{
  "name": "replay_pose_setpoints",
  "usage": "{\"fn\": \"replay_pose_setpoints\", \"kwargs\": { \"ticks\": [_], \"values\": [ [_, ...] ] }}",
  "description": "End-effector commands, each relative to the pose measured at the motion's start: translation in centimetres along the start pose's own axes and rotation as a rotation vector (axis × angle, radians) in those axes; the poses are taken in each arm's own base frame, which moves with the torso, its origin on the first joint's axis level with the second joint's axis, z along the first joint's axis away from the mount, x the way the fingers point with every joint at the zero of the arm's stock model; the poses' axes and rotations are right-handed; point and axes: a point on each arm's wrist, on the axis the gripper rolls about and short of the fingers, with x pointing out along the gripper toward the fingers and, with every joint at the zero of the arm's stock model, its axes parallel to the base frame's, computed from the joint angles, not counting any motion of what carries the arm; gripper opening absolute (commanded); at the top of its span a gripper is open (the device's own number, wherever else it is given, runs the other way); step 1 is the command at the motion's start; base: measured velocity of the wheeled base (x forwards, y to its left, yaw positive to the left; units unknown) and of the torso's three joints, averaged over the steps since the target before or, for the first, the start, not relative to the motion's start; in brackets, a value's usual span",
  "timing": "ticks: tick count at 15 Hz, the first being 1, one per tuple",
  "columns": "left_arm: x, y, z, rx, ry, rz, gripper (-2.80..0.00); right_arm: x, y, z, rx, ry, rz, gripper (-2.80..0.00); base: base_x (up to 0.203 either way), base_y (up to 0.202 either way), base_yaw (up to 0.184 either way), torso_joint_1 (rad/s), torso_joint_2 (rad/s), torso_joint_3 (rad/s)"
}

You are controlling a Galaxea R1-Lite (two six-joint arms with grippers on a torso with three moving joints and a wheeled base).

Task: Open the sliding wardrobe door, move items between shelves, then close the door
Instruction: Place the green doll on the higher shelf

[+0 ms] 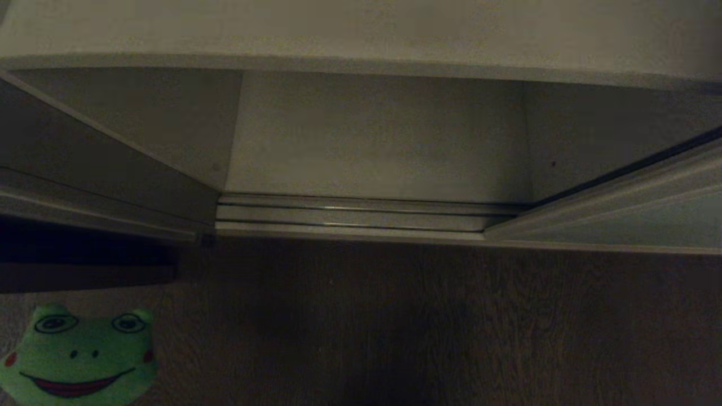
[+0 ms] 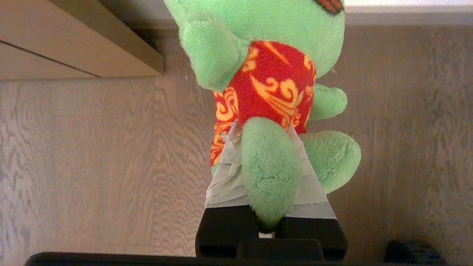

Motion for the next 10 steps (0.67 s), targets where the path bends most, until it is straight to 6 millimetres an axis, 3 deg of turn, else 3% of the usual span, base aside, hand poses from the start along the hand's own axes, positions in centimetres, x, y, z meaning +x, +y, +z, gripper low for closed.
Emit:
{"fn": "replay_pose_setpoints", "kwargs": {
  "ticks": [1,10],
  "values": [
    [0.02,0.0,0.05,0.002,0.002,0.0,-2.8,-0.02,0.0,0.0,0.0,-0.003,0.0,-2.8,0.0,0.0,0.0,0.002,0.01,0.166],
    [0.03,0.0,0.0,0.003,0.003,0.0,-2.8,-0.02,0.0,0.0,0.0,-0.003,0.0,-2.8,0.0,0.0,0.0,0.001,0.0,0.199]
  ]
}}
